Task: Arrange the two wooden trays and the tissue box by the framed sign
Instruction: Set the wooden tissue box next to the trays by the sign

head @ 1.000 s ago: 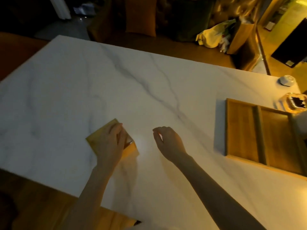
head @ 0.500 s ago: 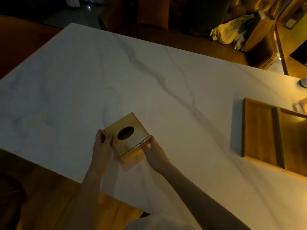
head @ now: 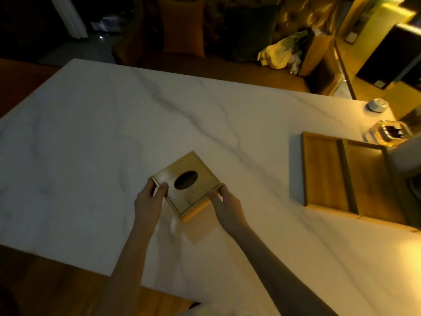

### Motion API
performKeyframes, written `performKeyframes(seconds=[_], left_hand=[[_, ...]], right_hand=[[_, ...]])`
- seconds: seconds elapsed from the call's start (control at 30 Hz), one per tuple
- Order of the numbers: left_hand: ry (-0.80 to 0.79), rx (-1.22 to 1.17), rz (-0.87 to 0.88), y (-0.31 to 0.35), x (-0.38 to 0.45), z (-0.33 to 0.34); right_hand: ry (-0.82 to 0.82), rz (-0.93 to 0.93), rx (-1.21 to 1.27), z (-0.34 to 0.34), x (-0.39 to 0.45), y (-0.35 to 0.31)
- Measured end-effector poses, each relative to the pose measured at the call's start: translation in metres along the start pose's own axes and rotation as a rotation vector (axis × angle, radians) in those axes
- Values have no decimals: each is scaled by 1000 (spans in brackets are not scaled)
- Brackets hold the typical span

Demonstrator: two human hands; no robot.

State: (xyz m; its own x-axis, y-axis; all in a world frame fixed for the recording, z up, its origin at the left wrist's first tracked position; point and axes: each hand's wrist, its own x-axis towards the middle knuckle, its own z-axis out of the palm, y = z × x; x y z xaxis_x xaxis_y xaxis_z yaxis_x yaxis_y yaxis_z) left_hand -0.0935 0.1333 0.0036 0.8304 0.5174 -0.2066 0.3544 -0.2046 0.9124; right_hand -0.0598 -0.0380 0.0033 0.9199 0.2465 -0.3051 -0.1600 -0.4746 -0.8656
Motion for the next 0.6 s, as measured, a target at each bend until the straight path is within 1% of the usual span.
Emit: performKeyframes(seconds=[0.13,0.37,0.6], left_hand=[[-57,27,103,27,-12,40],[-177,76,256,71,-43,123],[-385,116,351,88,-93,215]], right_hand=[[163,-27,-43,-46,-9,11],[393,-43,-16,-129,-42,41],[583,91,24,-209,-91,94]])
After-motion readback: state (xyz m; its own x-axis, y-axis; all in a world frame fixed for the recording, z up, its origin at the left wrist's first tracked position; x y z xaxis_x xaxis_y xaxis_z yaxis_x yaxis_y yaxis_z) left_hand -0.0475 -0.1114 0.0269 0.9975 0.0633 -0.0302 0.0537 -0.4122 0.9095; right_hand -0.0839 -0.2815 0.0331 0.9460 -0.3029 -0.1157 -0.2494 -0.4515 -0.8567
